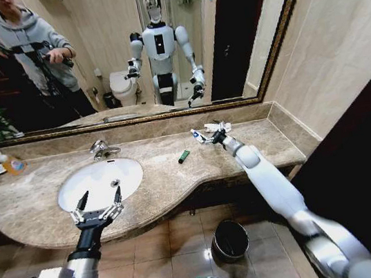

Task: Pick up the trash from the sink and place it in the trash bin.

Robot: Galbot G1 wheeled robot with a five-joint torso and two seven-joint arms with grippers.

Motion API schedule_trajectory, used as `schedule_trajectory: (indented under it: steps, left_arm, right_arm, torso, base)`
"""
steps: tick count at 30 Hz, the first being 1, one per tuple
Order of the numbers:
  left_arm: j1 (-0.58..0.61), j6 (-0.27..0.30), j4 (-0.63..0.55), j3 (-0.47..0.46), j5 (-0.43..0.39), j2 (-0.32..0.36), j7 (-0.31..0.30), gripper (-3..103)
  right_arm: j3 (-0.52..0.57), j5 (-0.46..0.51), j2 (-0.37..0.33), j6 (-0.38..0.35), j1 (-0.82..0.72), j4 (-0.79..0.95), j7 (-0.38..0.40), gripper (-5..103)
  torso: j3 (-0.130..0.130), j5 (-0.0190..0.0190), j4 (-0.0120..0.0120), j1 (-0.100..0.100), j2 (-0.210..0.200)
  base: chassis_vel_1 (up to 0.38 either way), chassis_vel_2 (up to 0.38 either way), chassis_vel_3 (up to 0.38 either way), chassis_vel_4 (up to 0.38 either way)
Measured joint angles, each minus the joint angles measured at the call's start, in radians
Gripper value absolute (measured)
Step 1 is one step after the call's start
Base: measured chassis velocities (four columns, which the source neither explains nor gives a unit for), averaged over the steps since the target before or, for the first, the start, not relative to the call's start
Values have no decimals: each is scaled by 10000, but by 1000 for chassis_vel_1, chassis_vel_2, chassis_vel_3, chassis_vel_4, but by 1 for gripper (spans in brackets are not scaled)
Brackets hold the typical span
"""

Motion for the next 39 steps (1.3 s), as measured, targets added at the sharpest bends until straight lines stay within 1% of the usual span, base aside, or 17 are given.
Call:
schedule_trajectory:
  steps: [3,4,7,12,17,19,24,26,27,28,30,31,33,34,36,38,39]
  left_arm:
    - [0,0,0,0,0,0,1,100]
    - [0,0,0,0,0,0,1,100]
    - [0,0,0,0,0,0,1,100]
    - [0,0,0,0,0,0,2,100]
    - [0,0,0,1,0,0,2,100]
    - [0,0,0,0,0,0,2,100]
    - [0,0,0,0,0,0,2,100]
    - [0,0,0,0,0,0,2,100]
    - [0,0,0,0,0,0,2,100]
    - [0,0,0,0,0,0,2,100]
    - [0,0,0,0,0,0,1,100]
    - [0,0,0,0,0,0,1,100]
    - [0,0,0,0,0,0,2,100]
    - [0,0,0,0,0,0,2,100]
    - [0,0,0,0,0,0,1,100]
    - [0,0,0,0,0,0,1,100]
    - [0,1,0,0,0,0,2,100]
  right_arm:
    - [-127,-1038,261,814,567,-1115,558,100]
    - [-127,-1038,261,814,567,-1115,558,100]
    - [-111,-1650,368,913,728,-1533,638,100]
    - [-9,-1882,596,913,983,-2082,441,100]
    - [38,-1815,815,755,1144,-2497,403,100]
    - [110,-1714,1011,695,1248,-2831,412,102]
    - [305,-1669,1184,671,1317,-3208,432,97]
    - [520,-1654,1150,623,1229,-3206,405,89]
    - [692,-1582,1075,530,1110,-3190,404,83]
    - [692,-1582,1075,530,1110,-3190,404,83]
    - [810,-1553,1040,479,1096,-3258,362,72]
    - [810,-1553,1040,479,1096,-3258,362,72]
    - [869,-1401,1024,363,1030,-3280,270,61]
    - [869,-1401,1024,363,1030,-3280,270,61]
    - [797,-1327,989,272,962,-3274,205,51]
    - [763,-1327,989,268,956,-3288,187,51]
    - [762,-1334,1007,267,952,-3333,186,45]
  torso:
    - [0,2,0,-1,0]
    - [0,2,0,-1,0]
    - [0,2,-2,-1,0]
    - [-1,2,-1,-2,1]
    - [-1,2,-2,-2,1]
    - [-1,1,-1,-2,1]
    - [-1,2,1,-2,1]
    - [-2,0,1,-1,1]
    - [-1,2,-4,-2,1]
    - [-1,2,-4,-2,1]
    - [-2,1,-4,-3,2]
    - [-2,1,-4,-3,2]
    - [-2,2,-1,-2,2]
    - [-2,2,-1,-2,2]
    - [-1,2,-3,-2,2]
    - [-2,2,-3,-2,2]
    - [-2,2,-2,-3,2]
  base:
    - [0,0,0,0]
    - [0,0,0,0]
    - [0,0,0,0]
    - [0,0,0,0]
    - [0,0,0,0]
    - [0,0,0,0]
    - [0,0,0,0]
    - [0,0,0,0]
    - [0,0,0,0]
    - [0,0,0,0]
    - [0,0,0,0]
    - [0,0,0,0]
    - [0,0,0,0]
    - [0,0,0,0]
    - [0,0,0,0]
    - [0,0,0,0]
    - [0,0,0,0]
